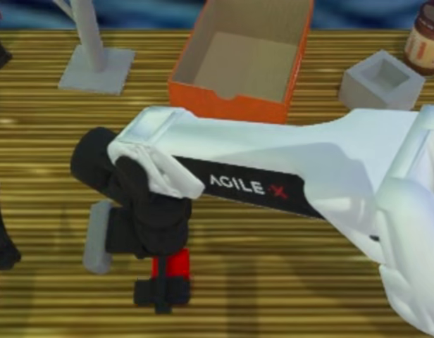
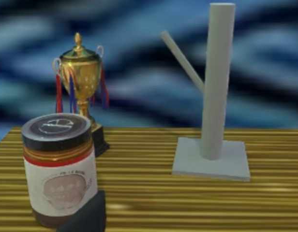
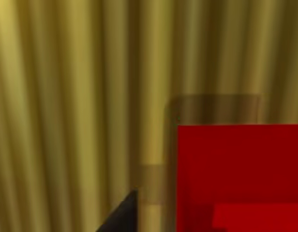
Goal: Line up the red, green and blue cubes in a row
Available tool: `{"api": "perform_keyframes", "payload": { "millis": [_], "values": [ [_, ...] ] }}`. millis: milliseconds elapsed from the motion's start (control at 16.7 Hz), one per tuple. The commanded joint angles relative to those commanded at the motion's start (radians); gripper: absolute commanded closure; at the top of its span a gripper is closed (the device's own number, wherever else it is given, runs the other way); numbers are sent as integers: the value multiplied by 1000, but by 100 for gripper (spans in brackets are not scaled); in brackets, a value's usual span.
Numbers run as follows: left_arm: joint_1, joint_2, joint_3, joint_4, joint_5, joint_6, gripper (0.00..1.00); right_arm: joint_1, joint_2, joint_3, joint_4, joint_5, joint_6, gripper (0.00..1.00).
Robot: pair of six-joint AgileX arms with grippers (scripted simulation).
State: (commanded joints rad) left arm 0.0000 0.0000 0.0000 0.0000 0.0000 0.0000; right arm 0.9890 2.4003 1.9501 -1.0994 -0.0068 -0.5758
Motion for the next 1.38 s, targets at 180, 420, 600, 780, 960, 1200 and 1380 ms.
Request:
{"api": "perform_keyframes", "payload": {
  "millis": [180,420,600,780,960,1200,1380],
  "values": [
    [0,0,0,0,0,0,0,0,0,0,0,0,0,0],
    [0,0,0,0,0,0,0,0,0,0,0,0,0,0],
    [0,0,0,0,0,0,0,0,-2,17,-17,0,-2,0],
    [0,0,0,0,0,0,0,1,-14,101,-118,0,-1,0],
    [0,0,0,0,0,0,0,4,-31,190,-227,-1,-3,0],
    [0,0,0,0,0,0,0,4,-38,212,-250,-1,-4,0],
    [0,0,0,0,0,0,0,-14,-41,201,-243,0,10,0]
  ]
}}
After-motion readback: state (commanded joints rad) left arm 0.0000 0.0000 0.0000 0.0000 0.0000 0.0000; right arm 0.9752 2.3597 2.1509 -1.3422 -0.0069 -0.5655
